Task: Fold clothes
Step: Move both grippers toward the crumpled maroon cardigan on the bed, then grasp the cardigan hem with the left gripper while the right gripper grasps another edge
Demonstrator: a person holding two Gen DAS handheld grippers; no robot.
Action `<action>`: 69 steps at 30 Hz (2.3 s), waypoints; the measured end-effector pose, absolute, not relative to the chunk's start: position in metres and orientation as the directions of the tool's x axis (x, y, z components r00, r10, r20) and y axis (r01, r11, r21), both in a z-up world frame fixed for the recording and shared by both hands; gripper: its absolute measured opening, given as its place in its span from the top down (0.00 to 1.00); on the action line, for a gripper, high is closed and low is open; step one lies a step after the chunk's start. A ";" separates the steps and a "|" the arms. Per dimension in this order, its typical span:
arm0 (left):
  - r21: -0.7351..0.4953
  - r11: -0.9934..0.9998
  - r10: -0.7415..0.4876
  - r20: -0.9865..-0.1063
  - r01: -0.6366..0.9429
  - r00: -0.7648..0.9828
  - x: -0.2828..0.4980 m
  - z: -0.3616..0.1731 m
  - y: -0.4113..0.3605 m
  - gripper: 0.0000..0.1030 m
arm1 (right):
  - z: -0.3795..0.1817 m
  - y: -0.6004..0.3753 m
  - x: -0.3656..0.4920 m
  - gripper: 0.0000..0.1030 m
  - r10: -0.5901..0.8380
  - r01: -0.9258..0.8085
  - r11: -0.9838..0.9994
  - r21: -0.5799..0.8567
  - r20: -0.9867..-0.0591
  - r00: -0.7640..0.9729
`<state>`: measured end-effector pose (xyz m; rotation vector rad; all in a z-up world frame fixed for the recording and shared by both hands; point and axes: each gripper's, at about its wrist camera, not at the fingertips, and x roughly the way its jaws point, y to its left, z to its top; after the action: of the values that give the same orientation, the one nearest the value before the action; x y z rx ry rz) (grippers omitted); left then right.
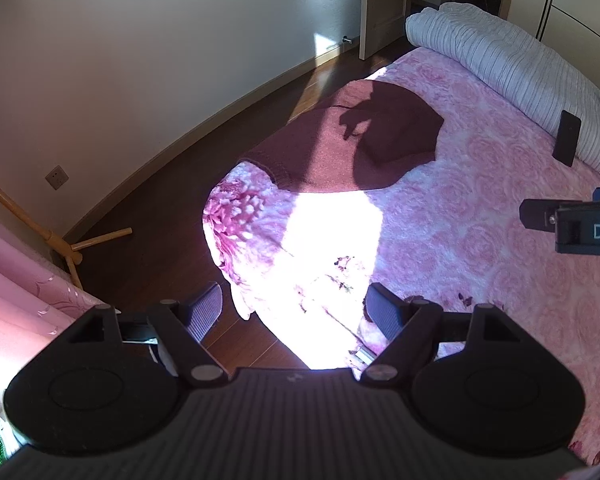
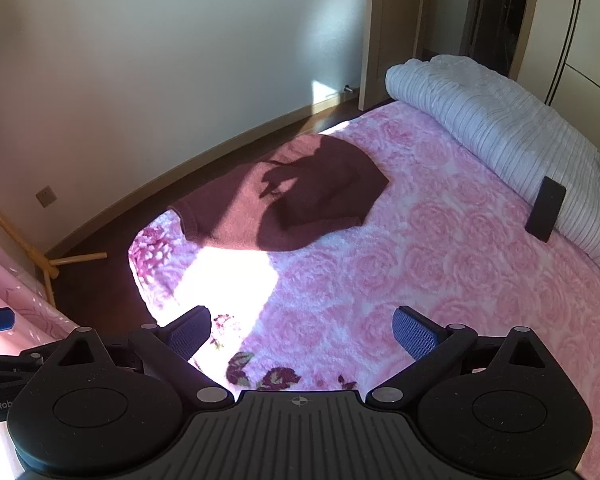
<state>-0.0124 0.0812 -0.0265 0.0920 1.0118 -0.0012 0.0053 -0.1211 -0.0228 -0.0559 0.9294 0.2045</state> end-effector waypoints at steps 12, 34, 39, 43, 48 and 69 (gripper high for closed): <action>0.067 0.998 0.048 -0.865 0.020 0.499 0.038 -0.036 0.068 0.25 | -0.030 -0.133 0.056 0.03 0.156 -0.213 0.976 0.042 -0.816 0.557; 0.166 0.977 0.075 -0.858 0.137 0.508 0.137 -0.062 0.038 0.26 | -0.042 -0.169 0.163 0.03 0.193 -0.207 0.975 0.079 -0.760 0.621; 0.293 0.885 0.040 -0.821 0.361 0.570 0.166 -0.105 0.047 0.27 | -0.062 -0.139 0.160 0.03 0.169 -0.383 0.910 -0.156 -0.706 0.688; 0.398 0.741 -0.009 -0.799 0.541 0.601 0.189 -0.155 0.054 0.28 | -0.094 -0.118 0.167 0.03 0.088 -0.419 0.867 -0.269 -0.746 0.660; 0.455 0.592 -0.055 -0.801 0.665 0.596 0.222 -0.223 0.069 0.31 | -0.162 -0.095 0.190 0.03 0.054 -0.493 0.812 -0.313 -0.800 0.598; 0.556 0.286 -0.247 -0.744 0.780 0.621 0.284 -0.320 0.085 0.84 | -0.335 -0.079 0.255 0.84 0.164 -0.777 0.312 -0.546 -0.775 0.610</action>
<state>0.2842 0.0853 -0.3198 1.0711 0.5920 -0.7426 0.2549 -0.0787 -0.3355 -1.0822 0.6778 0.6874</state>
